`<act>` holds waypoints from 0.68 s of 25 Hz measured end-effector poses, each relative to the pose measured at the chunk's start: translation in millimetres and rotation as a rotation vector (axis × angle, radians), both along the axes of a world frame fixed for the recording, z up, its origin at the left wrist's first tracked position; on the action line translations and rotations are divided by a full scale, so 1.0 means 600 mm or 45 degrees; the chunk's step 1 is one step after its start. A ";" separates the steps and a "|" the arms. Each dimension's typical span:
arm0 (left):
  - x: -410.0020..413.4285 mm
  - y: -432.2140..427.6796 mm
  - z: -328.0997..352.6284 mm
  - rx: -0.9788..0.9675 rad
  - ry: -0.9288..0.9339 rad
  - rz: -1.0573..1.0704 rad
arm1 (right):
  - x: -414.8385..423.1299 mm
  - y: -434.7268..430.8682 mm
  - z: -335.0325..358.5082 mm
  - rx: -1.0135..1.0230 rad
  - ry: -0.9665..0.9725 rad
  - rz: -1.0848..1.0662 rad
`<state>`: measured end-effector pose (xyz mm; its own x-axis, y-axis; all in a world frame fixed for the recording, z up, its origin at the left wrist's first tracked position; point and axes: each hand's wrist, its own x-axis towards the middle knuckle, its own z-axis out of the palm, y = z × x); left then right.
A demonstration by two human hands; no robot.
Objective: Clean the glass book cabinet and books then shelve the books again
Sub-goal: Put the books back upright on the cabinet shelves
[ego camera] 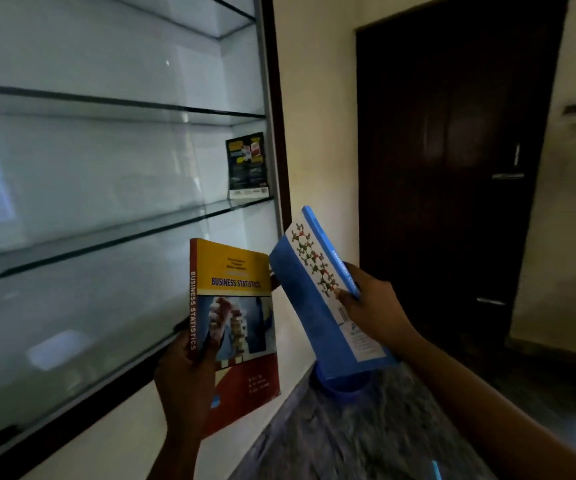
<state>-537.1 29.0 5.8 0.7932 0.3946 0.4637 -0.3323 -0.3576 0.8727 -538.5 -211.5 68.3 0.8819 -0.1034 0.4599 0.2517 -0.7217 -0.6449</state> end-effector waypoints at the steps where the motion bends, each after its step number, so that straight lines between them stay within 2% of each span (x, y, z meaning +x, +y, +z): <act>1: 0.050 -0.021 0.017 0.019 -0.042 0.023 | 0.051 -0.016 0.007 0.005 -0.027 0.006; 4: 0.197 -0.075 0.063 0.112 -0.178 0.170 | 0.204 -0.057 0.027 0.062 -0.108 0.004; 7: 0.330 -0.114 0.106 0.102 -0.361 0.247 | 0.362 -0.091 0.055 0.162 -0.177 0.000; 10: 0.468 -0.148 0.165 0.200 -0.452 0.423 | 0.532 -0.122 0.094 0.302 -0.226 0.095; 14: 0.639 -0.178 0.244 0.150 -0.570 0.554 | 0.728 -0.120 0.151 0.321 -0.381 0.272; 17: 0.733 -0.187 0.283 0.086 -0.616 0.587 | 0.843 -0.085 0.187 0.479 -0.502 0.383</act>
